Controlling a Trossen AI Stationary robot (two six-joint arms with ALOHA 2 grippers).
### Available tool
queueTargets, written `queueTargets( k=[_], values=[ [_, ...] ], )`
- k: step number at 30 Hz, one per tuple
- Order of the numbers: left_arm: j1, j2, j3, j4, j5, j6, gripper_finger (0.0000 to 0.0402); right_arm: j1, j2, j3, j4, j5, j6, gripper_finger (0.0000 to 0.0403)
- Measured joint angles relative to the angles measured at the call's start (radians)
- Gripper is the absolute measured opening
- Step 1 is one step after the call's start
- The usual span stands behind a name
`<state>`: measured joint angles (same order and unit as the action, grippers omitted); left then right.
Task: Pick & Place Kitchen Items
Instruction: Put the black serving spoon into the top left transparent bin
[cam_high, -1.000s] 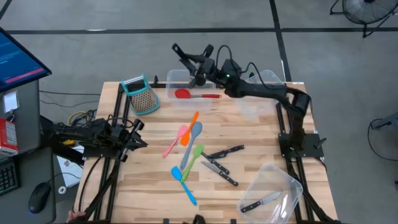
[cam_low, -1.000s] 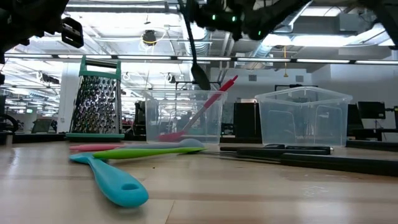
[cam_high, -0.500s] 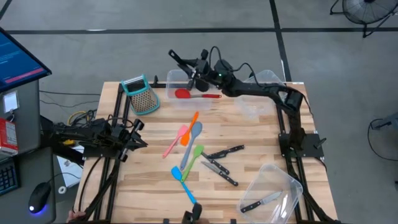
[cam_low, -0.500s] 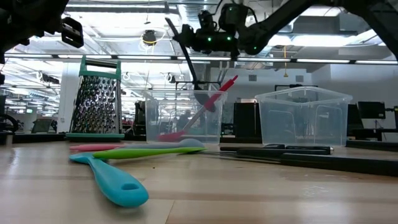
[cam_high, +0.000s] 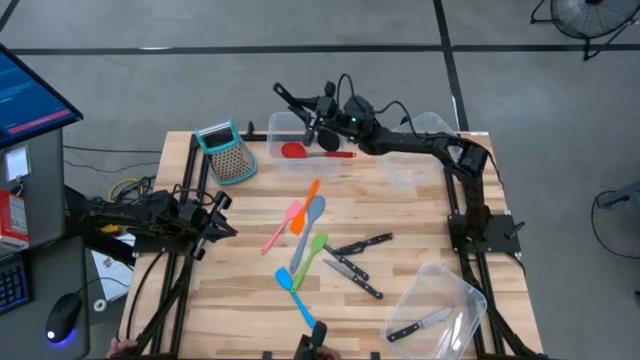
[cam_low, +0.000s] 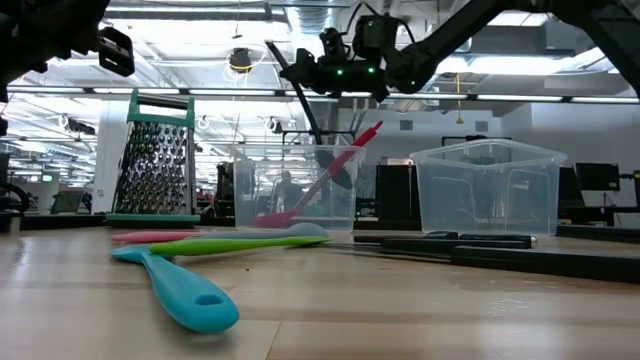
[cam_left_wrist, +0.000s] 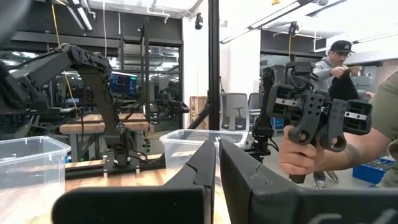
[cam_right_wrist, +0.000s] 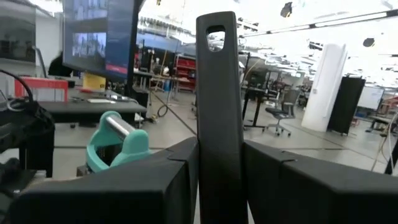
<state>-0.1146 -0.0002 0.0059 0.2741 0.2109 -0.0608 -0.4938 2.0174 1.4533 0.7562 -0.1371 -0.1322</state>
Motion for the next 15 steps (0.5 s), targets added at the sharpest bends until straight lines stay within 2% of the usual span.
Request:
queueTargets(
  k=[11, 15],
  values=[
    [0.0, 0.0, 0.0, 0.0, 0.0, 0.0, 0.0008, -0.021, 0.005, -0.022, 0.008, -0.013, 0.029, 0.0077],
    [0.0, 0.0, 0.0, 0.0, 0.0, 0.0, 0.0008, -0.023, 0.073, -0.022, 0.089, -0.023, 0.07, 0.0077]
  ],
)
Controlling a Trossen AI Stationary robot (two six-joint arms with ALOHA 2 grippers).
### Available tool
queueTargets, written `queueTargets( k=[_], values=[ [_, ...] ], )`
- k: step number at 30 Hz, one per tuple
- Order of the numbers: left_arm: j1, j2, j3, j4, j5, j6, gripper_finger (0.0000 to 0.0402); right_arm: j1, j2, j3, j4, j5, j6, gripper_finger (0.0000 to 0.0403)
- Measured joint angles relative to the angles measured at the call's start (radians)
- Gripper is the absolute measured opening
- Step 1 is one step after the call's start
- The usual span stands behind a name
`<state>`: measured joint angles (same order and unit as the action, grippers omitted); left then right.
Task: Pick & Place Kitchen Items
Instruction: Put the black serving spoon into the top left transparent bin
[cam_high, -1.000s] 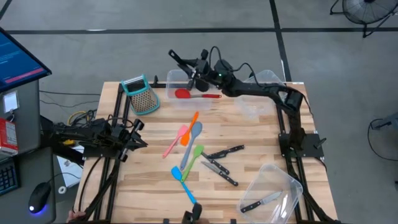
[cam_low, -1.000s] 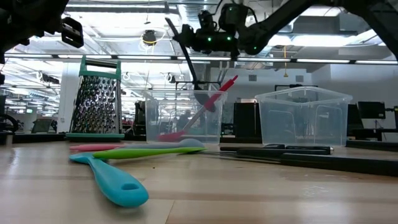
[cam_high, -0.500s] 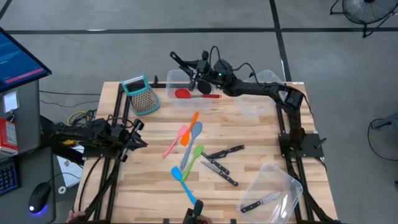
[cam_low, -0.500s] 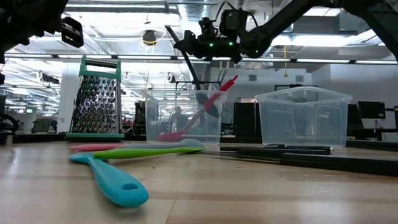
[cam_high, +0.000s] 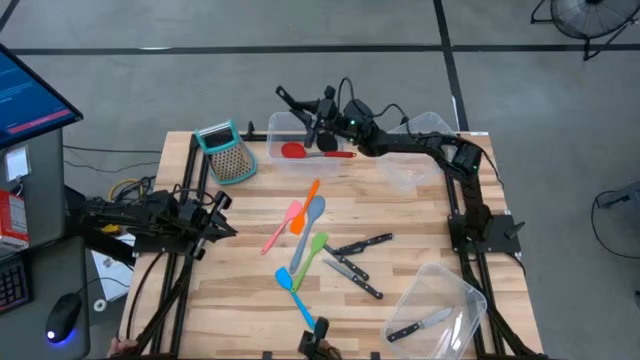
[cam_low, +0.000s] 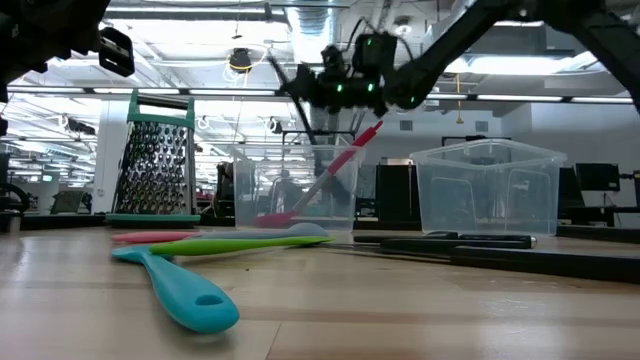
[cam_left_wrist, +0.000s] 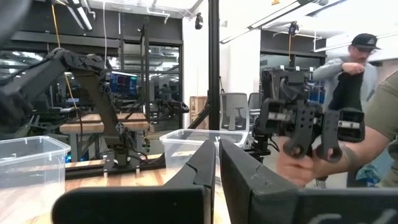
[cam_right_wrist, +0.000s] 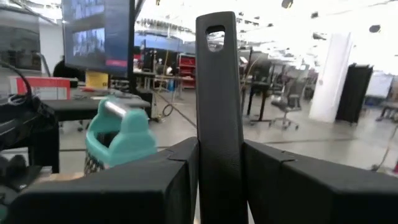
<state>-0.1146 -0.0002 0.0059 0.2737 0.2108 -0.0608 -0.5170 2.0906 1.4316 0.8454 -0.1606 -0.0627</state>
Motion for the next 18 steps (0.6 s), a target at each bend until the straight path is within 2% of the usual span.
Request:
queueTargets(
  k=[4, 12, 18],
  values=[
    [0.0, 0.0, 0.0, 0.001, 0.0, 0.0, 0.0008, -0.004, 0.063, 0.027, 0.026, 0.0, 0.031, 0.0077],
    [0.0, 0.0, 0.0, 0.001, 0.0, 0.0, 0.0008, -0.009, 0.068, 0.076, -0.039, 0.001, 0.027, 0.0078],
    [0.0, 0.0, 0.0, 0.005, 0.0, 0.0, 0.0008, -0.016, 0.068, 0.093, -0.114, 0.001, 0.03, 0.0107]
  ],
)
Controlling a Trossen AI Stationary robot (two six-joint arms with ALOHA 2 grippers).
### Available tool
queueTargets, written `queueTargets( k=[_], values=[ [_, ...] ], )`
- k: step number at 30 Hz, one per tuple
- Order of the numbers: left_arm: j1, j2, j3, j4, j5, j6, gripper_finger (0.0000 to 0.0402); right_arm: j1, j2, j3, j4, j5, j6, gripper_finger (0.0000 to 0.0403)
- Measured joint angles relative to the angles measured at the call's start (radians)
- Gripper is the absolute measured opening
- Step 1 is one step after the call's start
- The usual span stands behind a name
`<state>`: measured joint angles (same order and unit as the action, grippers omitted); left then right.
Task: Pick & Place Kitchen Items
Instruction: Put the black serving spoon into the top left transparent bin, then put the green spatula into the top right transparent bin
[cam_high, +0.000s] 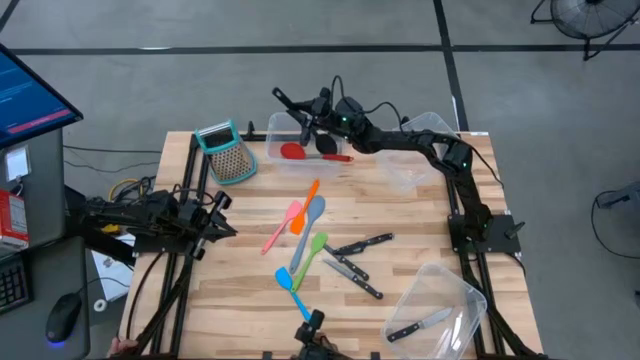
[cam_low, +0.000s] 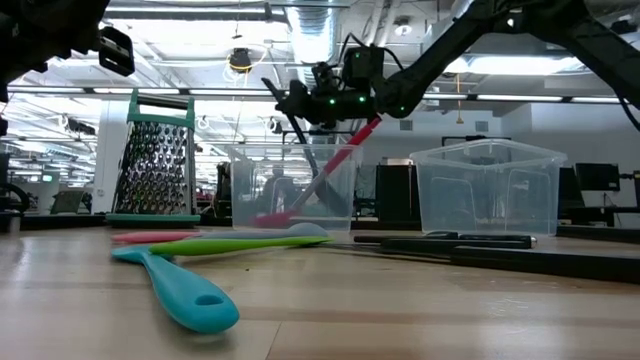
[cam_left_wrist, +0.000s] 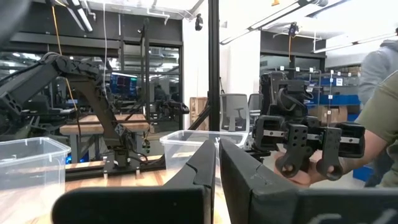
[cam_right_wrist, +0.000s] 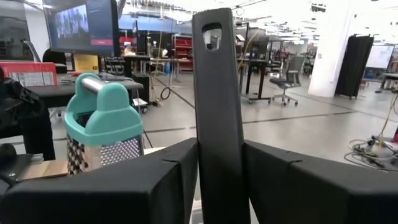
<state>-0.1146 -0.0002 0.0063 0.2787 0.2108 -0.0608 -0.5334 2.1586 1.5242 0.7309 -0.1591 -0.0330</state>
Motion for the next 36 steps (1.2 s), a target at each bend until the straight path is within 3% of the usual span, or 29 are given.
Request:
queueTargets(
  k=[14, 19, 23, 27, 36],
  values=[
    [0.0, 0.0, 0.0, 0.0, 0.0, 0.0, 0.0008, 0.001, 0.0, 0.001, 0.002, 0.003, 0.008, 0.0126],
    [0.0, 0.0, 0.0, 0.0, 0.0, 0.0, 0.0008, 0.001, -0.003, 0.001, 0.016, 0.003, 0.0, 0.0176],
    [0.0, 0.0, 0.0, 0.0, 0.0, 0.0, 0.0008, 0.003, -0.078, 0.001, -0.034, 0.003, -0.027, 0.0235],
    [0.0, 0.0, 0.0, 0.0, 0.0, 0.0, 0.0008, 0.026, -0.231, 0.001, -0.239, 0.021, -0.099, 0.027],
    [0.0, 0.0, 0.0, 0.0, 0.0, 0.0, 0.0008, 0.213, -0.612, 0.003, -0.899, 0.222, -0.158, 0.0275]
  ],
)
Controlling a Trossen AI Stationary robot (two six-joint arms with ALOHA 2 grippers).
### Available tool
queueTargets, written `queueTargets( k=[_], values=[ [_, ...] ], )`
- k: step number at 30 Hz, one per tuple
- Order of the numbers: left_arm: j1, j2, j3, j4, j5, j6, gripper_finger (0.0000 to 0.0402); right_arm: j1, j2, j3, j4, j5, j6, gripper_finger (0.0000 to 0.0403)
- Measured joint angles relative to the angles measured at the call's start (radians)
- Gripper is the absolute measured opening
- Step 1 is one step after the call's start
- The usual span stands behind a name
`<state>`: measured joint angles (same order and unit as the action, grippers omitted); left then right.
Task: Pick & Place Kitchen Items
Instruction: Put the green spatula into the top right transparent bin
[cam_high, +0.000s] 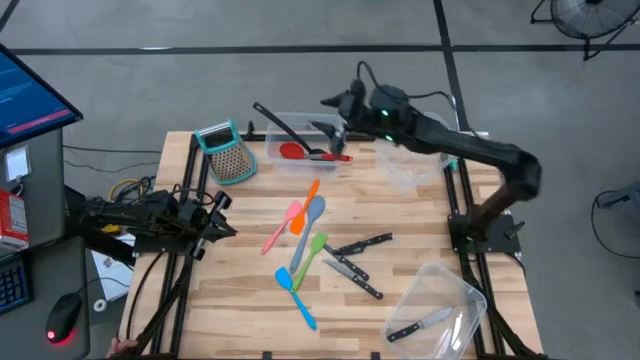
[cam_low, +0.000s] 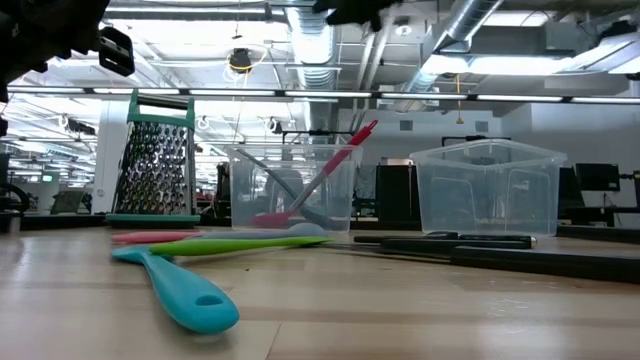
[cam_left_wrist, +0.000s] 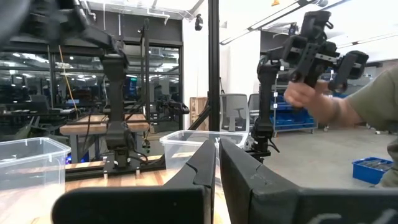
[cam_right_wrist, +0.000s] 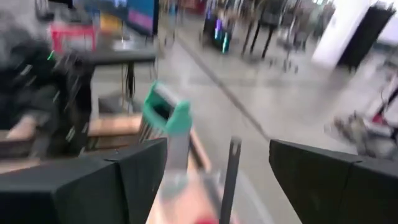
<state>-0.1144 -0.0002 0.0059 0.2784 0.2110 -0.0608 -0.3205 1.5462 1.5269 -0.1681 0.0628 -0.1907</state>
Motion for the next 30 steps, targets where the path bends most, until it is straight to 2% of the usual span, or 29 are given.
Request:
queueTargets(
  k=[5, 10, 13, 16, 18, 20, 22, 24, 30],
  values=[
    [0.0, 0.0, 0.0, 0.0, 0.0, 0.0, 0.0008, 0.148, -0.133, 0.0, -0.367, 0.171, 0.126, 0.0275],
    [0.0, 0.0, 0.0, 0.0, 0.0, 0.0, 0.0008, 0.287, -0.159, -0.05, -0.597, 0.2, 0.305, 0.0276],
    [0.0, 0.0, 0.0, 0.0, 0.0, 0.0, 0.0008, 0.359, -0.148, -0.136, -0.604, 0.199, 0.347, 0.0276],
    [0.0, 0.0, 0.0, 0.0, 0.0, 0.0, 0.0008, 0.409, -0.119, -0.228, -0.528, 0.196, 0.367, 0.0276],
    [0.0, 0.0, 0.0, 0.0, 0.0, 0.0, 0.0008, 0.429, -0.104, -0.29, -0.518, 0.196, 0.376, 0.0276],
    [0.0, 0.0, 0.0, 0.002, 0.0, 0.0, 0.0008, 0.443, -0.064, -0.326, -0.408, 0.195, 0.376, 0.0276],
    [0.0, 0.0, 0.0, 0.0, 0.0, 0.0, 0.0008, 0.457, -0.035, -0.367, -0.419, 0.18, 0.376, 0.0276],
    [0.0, 0.0, 0.0, 0.007, 0.001, 0.0, 0.0008, 0.468, 0.018, -0.377, -0.349, 0.156, 0.376, 0.0276],
    [0.0, 0.0, 0.0, 0.03, 0.0, 0.0, 0.0008, 0.49, 0.152, -0.388, -0.375, 0.136, 0.37, 0.0276]
  ],
)
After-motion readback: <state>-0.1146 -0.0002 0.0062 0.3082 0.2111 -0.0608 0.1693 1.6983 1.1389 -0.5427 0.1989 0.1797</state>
